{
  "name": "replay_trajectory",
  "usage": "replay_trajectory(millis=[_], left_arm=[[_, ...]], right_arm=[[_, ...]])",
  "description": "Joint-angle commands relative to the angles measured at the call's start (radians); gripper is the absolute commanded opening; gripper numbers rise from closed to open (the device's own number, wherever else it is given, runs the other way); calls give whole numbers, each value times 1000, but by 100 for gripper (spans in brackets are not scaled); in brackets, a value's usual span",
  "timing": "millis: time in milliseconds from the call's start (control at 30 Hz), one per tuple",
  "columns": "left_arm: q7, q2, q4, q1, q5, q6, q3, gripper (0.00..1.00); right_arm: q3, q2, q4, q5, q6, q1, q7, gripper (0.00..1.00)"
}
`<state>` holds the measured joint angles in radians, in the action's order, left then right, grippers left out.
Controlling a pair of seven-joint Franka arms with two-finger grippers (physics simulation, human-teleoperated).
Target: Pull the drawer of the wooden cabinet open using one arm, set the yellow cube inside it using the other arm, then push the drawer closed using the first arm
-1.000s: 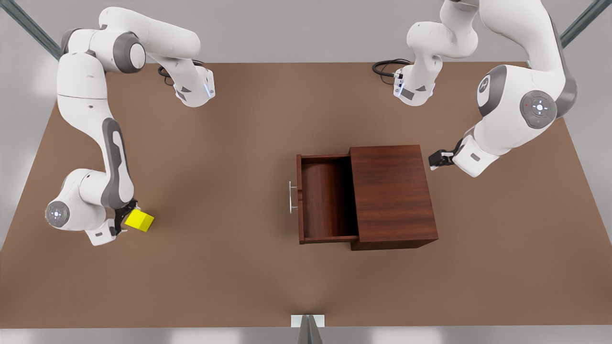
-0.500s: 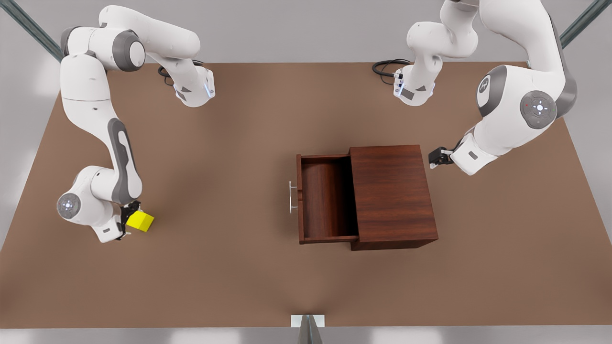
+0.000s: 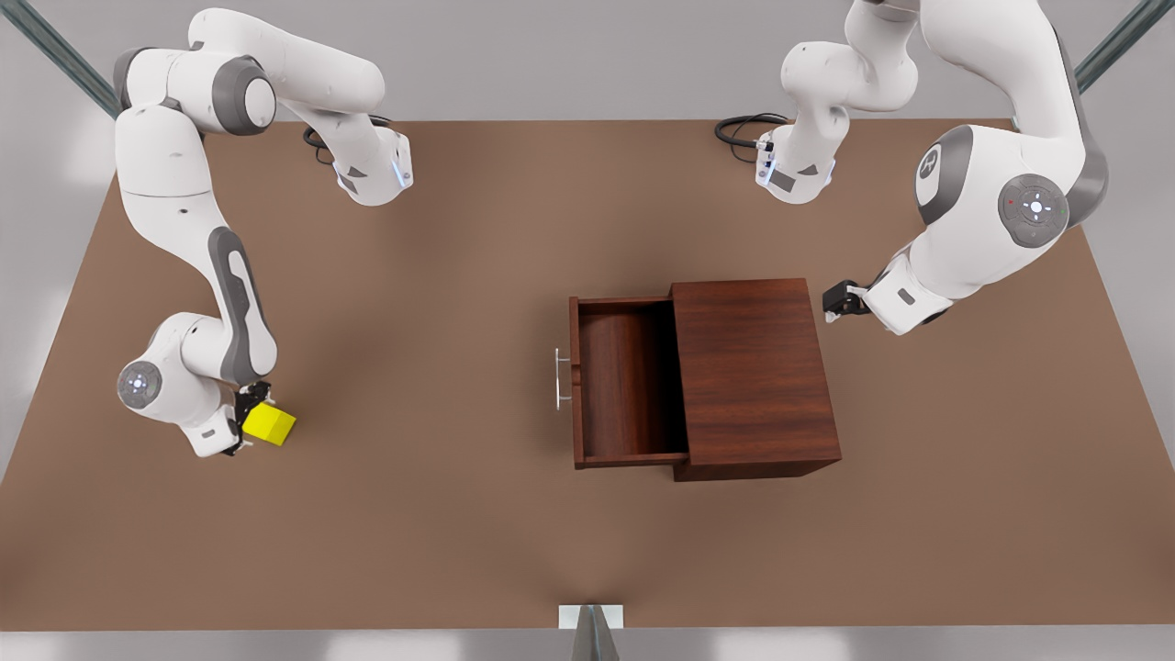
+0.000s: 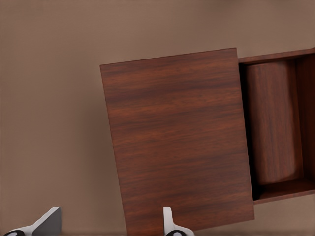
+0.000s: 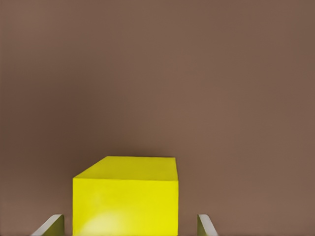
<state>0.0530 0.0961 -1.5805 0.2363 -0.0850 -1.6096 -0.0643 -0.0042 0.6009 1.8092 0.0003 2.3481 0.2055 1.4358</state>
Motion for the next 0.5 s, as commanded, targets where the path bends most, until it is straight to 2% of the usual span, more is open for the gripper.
replay_trajectory(millis=[0, 367, 467], left_arm=[[-35, -1, 0, 0, 1, 0, 0, 100], [-35, -1, -1, 0, 4, 0, 0, 100], [-35, -1, -3, 0, 5, 0, 0, 100]], right_arm=[[1, 0, 5, 3, 39, -1, 34, 100], [0, 36, 4, 4, 99, -1, 35, 100], [1, 39, 4, 4, 100, -1, 37, 90]])
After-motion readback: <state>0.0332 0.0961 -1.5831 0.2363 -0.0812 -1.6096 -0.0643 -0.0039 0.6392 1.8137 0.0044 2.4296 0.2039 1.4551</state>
